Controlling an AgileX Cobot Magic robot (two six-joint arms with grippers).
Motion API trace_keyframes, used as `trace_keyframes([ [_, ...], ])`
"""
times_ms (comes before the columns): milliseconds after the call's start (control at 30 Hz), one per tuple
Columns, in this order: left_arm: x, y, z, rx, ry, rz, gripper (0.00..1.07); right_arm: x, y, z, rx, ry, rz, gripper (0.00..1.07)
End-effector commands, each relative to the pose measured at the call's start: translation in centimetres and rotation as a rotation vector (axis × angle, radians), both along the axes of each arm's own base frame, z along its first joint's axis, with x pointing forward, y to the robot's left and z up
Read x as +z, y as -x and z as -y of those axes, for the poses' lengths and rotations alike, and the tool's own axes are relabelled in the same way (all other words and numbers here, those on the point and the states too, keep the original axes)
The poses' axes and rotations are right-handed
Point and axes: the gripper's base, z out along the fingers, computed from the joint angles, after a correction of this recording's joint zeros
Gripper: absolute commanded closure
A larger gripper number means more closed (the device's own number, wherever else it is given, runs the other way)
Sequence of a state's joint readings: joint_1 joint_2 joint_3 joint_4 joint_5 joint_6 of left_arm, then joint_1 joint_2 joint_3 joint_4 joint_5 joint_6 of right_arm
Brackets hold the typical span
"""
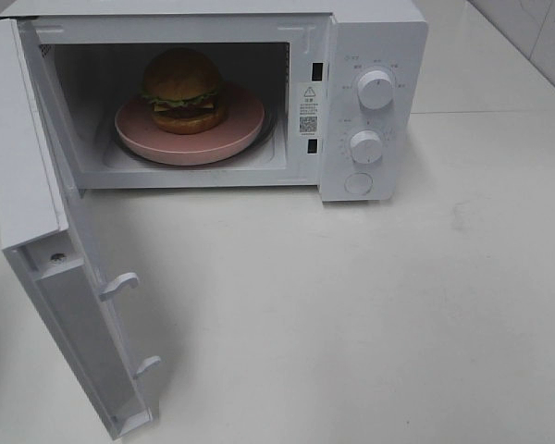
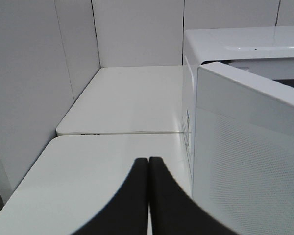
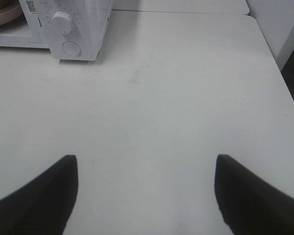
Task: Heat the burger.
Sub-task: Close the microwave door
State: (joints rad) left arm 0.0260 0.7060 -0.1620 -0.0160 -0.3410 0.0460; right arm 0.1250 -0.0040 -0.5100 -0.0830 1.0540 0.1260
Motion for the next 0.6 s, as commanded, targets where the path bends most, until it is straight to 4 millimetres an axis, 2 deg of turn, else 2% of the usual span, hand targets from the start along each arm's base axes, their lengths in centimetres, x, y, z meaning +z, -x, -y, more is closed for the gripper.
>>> trace_keyframes([
  [33, -0.4, -0.8, 0.0, -0.010, -0.018, 0.004, 1.07, 0.0, 0.3, 0.0, -0.001, 0.006, 0.036, 0.33],
  [200, -1.5, -2.1, 0.6, -0.062, -0.003, -0.038, 1.07, 0.0, 0.3, 0.0, -0.001, 0.006, 0.036, 0.33],
  [300, -2.1, -3.0, 1.5, -0.131, 0.006, -0.053, 1.07, 0.0, 0.3, 0.0, -0.001, 0.006, 0.036, 0.33],
  [367, -3.0, -3.8, 2.8, -0.234, -0.020, -0.069, 1.07, 0.0, 0.3, 0.0, 0.000, 0.007, 0.036, 0.33],
  [600, -4.1, -5.4, 5.0, -0.348, -0.022, -0.110, 1.07, 0.0, 0.3, 0.0, 0.000, 0.007, 0.036, 0.33],
])
